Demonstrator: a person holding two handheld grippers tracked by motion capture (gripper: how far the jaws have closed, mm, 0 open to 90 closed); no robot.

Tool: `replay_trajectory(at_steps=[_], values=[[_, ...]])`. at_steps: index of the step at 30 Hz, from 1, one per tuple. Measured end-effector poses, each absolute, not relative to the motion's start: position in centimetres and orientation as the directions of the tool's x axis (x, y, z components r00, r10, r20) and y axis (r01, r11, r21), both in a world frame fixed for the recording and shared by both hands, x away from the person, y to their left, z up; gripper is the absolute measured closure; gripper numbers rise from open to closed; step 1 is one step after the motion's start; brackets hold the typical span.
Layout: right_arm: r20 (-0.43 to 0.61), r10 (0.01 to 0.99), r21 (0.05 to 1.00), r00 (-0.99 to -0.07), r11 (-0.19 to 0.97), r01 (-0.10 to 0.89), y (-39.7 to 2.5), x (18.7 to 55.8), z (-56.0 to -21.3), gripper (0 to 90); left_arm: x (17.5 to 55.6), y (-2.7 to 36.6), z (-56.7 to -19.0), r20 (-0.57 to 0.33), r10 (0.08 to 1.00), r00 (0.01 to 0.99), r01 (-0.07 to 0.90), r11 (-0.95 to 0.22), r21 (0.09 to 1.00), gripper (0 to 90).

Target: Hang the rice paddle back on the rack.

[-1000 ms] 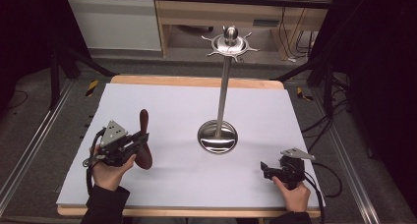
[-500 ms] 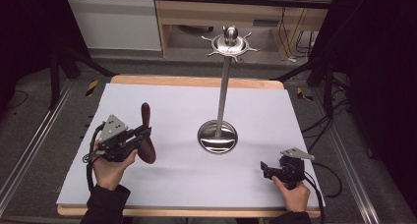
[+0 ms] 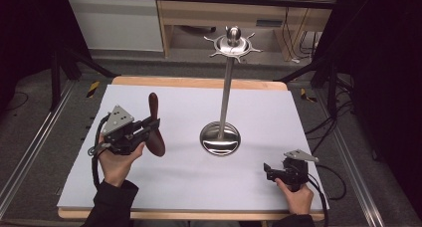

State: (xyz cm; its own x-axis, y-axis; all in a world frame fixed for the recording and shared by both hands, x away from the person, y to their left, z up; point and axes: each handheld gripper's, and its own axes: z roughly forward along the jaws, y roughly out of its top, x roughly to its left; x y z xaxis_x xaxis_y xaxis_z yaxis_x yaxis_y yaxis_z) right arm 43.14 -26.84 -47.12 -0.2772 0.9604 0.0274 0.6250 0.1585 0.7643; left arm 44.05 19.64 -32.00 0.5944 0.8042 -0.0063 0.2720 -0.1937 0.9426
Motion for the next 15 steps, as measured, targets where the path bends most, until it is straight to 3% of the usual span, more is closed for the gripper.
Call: replay_trajectory(at_steps=[15], values=[[0.026,0.961,0.764,-0.277,0.160,0.625,-26.8,43.2,-47.1,8.7,44.3,18.5,-30.2,-0.004,0.790,0.613,0.251,-0.190,0.949,78.3]])
